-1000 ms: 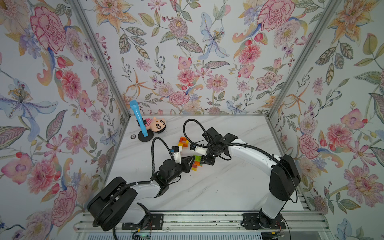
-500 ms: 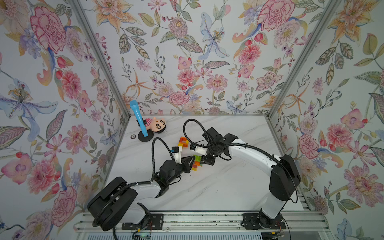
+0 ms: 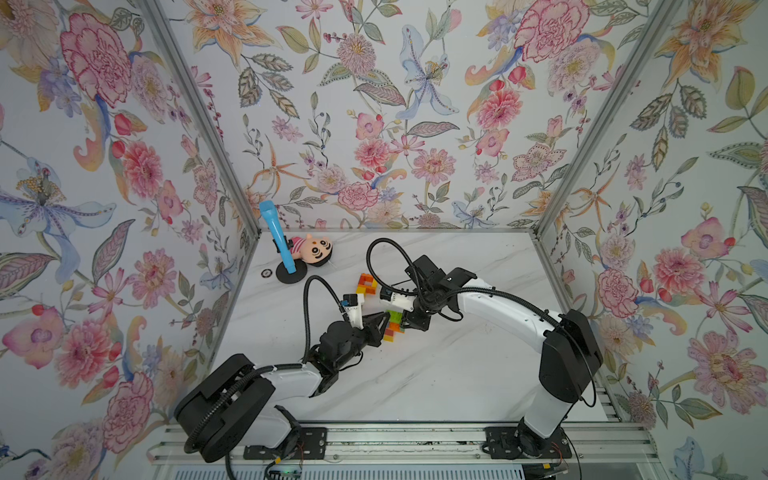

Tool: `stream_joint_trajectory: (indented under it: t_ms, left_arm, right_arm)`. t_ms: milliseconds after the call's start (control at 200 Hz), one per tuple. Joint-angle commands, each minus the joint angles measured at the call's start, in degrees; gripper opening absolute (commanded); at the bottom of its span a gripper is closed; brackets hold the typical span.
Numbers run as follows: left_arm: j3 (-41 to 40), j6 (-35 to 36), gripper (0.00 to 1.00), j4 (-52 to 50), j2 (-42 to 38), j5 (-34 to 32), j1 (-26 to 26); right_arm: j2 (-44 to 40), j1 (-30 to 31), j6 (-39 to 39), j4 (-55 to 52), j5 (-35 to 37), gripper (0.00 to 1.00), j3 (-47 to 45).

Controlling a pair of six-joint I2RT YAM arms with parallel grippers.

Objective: Assemble the letter p with lego
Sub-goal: Assemble the lego brick with the lego brick, then pick up the lego brick from the center of the board.

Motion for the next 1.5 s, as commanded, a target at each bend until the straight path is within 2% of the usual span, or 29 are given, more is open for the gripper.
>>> stream_joint_trajectory:
  t_ms: [0, 470, 580, 701, 796, 1006, 1136, 1296, 1496]
  left_arm:
    - [-3.9, 0.1, 0.25, -17.0, 3.1, 5.1, -2.8]
    - [-2.2, 1.0, 0.26, -18.8, 0.6, 4.0, -3.1]
    - [0.1, 2.3, 0.32, -20.5, -1.9, 3.0, -3.0]
    - [3.7, 4.9, 0.45, -23.4, -4.4, 1.8, -2.9]
    - [5.0, 6.8, 0.51, -24.0, -6.4, 0.5, -2.7]
    - [0.4, 11.3, 0.63, -22.1, -9.4, -3.6, -2.8]
    - [-3.0, 16.0, 0.69, -16.7, -7.7, -7.6, -3.0]
    - [-0.9, 24.0, 0.7, -15.7, -3.6, -10.4, -3.1]
    - [-0.3, 31.3, 0.74, -10.4, 0.3, -9.9, -3.3]
  right_arm:
    - [0.5, -0.5, 1.7, 4.1, 2.4, 0.31, -1.3]
    - [-0.2, -0.3, 1.4, 4.1, 1.6, 0.3, -1.1]
    - [-0.5, -0.3, 1.4, 4.1, 0.9, 0.3, -0.8]
    - [-0.5, -0.4, 1.5, 4.1, 1.0, 0.3, -0.8]
    - [-0.4, -0.4, 1.6, 4.0, 1.0, 0.3, -0.6]
    - [-0.5, -0.6, 1.7, 4.1, 0.1, 0.3, -0.2]
    - [-0.6, -1.2, 3.0, 4.0, -1.3, 0.3, 0.2]
    - [-0.7, -2.1, 4.8, 2.5, -3.3, 0.31, 1.2]
    - [-1.2, -3.3, 6.1, 2.2, -5.6, 0.31, 0.7]
